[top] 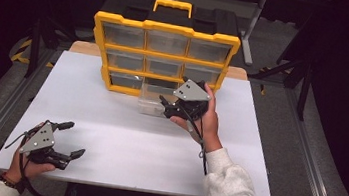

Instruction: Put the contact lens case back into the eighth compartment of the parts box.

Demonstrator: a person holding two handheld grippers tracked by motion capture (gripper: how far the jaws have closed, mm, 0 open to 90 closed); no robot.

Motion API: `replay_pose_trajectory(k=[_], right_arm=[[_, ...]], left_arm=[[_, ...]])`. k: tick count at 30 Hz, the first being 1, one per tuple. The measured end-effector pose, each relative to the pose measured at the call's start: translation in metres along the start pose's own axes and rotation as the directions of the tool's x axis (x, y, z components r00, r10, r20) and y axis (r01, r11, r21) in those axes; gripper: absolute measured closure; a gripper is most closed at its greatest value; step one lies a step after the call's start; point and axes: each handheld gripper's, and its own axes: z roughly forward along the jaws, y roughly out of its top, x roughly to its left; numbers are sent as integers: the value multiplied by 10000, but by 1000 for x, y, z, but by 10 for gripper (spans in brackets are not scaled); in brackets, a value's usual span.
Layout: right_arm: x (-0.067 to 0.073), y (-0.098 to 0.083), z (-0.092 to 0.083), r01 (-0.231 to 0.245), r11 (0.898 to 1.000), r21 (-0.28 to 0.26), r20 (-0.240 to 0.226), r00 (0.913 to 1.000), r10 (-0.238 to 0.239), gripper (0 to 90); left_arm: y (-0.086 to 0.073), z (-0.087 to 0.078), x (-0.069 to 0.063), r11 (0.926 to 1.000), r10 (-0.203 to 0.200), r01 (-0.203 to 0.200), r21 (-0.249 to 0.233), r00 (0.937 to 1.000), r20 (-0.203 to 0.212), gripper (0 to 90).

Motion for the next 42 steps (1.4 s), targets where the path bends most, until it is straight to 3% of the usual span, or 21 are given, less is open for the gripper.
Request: replay_pose_trajectory(k=[13, 35, 42], right_arm=[[4, -1, -19, 437, 9990, -115, -14, 9990, -437, 128], [13, -15, -43, 720, 9973, -128, -101, 9973, -721, 126], [15, -20, -48, 774, 9970, -74, -346, 9964, -776, 126]], left_arm=[[0, 0, 0, 10000, 31, -31, 14, 10000, -28, 70], [0, -1, -1, 10000, 77, -77, -1, 9999, -116, 71], [0, -1, -1, 10000, 87, -87, -1, 9999, -144, 69]])
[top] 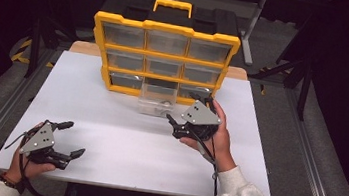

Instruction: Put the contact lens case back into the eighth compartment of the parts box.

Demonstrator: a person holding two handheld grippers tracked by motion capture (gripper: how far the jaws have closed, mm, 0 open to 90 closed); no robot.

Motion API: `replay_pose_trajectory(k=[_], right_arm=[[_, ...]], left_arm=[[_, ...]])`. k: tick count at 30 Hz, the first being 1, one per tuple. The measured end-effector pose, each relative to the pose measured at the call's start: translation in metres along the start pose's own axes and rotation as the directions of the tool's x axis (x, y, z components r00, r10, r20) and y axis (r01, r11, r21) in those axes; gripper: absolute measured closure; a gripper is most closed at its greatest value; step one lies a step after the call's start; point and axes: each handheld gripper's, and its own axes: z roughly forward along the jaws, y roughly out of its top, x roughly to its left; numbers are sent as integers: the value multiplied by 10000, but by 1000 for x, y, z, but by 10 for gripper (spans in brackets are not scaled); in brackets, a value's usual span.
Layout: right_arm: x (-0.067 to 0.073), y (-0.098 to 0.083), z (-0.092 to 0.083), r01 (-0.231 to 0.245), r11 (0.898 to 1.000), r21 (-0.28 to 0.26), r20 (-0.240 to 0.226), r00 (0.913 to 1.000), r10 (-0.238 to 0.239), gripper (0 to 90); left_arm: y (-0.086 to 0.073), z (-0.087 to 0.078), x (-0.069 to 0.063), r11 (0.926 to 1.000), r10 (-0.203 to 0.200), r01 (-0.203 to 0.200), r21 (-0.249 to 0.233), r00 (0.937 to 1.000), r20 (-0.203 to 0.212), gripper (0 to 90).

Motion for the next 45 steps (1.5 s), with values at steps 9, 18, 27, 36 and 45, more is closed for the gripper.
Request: replay_pose_trajectory(k=[9, 18, 27, 36, 45], right_arm=[[7, -10, -6, 122, 9999, -103, -141, 9998, -123, 132], [15, -23, -9, 125, 9999, 119, -279, 9995, -122, 131], [20, -34, -15, 68, 9996, 275, -367, 9993, -58, 130], [24, -46, -20, -55, 9994, 343, -471, 9989, 71, 127], [28, -58, -29, -152, 9990, 418, -415, 9990, 170, 124]], left_arm=[[0, 1, 0, 10000, -2, 2, 22, 10000, 4, 69], [0, 1, -1, 10000, 7, -7, 45, 10000, 36, 70], [0, 2, -1, 10000, 17, -17, 8, 10000, 77, 68], [0, 3, -2, 10000, 28, -28, 75, 10000, 82, 69], [0, 3, -2, 9999, 102, -103, 138, 9999, 77, 69]])
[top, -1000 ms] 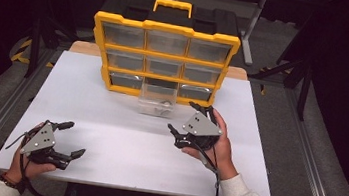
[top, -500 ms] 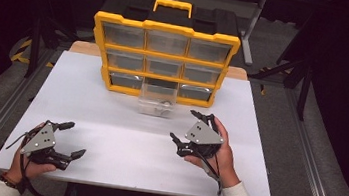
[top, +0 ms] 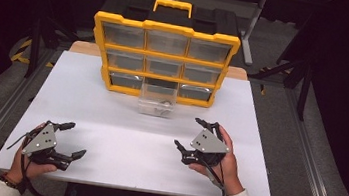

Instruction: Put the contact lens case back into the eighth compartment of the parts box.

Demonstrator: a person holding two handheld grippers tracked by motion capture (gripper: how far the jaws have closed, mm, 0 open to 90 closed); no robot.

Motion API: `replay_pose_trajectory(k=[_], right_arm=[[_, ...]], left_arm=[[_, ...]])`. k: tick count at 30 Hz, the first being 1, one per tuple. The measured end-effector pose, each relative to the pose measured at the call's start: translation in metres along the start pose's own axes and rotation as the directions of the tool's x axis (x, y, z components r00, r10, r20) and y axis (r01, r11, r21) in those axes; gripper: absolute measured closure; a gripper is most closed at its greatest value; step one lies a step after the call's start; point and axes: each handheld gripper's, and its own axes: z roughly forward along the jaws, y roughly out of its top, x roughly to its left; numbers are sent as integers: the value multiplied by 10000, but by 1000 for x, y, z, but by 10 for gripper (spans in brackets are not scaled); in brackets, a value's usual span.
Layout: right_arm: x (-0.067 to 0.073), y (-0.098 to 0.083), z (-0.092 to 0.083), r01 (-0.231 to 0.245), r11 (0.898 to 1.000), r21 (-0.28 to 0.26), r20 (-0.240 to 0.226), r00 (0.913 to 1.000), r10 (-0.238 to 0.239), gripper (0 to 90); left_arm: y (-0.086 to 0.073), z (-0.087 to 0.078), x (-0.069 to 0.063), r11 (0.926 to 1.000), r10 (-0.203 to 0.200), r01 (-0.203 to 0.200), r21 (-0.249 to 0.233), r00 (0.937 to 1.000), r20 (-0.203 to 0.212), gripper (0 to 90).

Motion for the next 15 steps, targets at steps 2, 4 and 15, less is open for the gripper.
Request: replay_pose_trajectory(k=[2, 4, 15], right_arm=[[2, -3, -2, 111, 9999, 72, 44, 9999, -112, 123], [4, -7, -3, 186, 9996, 213, 73, 9998, -188, 123], [15, -26, -8, 179, 9989, 442, 166, 9997, -187, 124]], left_arm=[[0, 0, 0, 10000, 16, -16, 6, 10000, -18, 69], [0, 0, 0, 10000, -29, 29, -10, 10000, -5, 69], [0, -1, -1, 10000, 64, -64, -32, 10000, -50, 69]])
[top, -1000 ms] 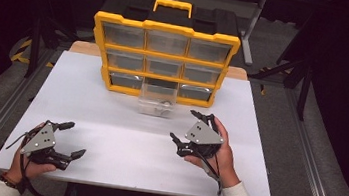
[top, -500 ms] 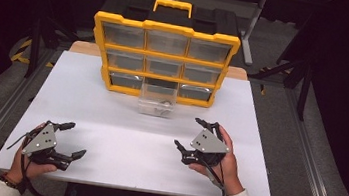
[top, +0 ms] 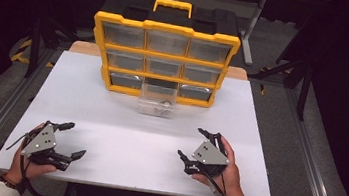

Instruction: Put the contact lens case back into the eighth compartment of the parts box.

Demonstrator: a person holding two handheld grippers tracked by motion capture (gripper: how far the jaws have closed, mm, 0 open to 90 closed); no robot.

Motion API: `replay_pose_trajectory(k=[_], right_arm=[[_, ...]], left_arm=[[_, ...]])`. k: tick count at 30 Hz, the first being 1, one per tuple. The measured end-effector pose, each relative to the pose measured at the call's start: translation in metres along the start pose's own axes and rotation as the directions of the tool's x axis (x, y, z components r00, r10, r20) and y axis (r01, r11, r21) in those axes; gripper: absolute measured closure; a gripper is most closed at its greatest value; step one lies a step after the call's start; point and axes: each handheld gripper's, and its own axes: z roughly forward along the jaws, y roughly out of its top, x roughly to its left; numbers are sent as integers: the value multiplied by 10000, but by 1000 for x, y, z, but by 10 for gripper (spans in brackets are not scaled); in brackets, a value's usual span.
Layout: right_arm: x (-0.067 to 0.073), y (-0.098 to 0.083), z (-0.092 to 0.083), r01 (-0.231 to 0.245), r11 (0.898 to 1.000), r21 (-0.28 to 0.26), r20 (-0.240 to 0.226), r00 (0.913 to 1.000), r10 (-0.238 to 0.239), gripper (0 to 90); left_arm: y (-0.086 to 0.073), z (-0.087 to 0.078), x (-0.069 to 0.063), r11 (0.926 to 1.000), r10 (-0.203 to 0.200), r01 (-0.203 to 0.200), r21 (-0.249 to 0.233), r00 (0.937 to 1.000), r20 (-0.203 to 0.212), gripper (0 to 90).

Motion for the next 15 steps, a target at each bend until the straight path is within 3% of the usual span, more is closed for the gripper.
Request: replay_pose_trajectory(k=[8, 15], right_arm=[[2, -23, 0, -12, 9993, 381, -9, 10000, 12, 128], [-3, -44, -4, -456, 9975, 535, 41, 9990, 454, 125]], left_arm=[[0, 1, 0, 9999, 78, -78, 64, 10000, 21, 69], [0, 1, -1, 9999, 47, -48, 91, 10000, 43, 69]])
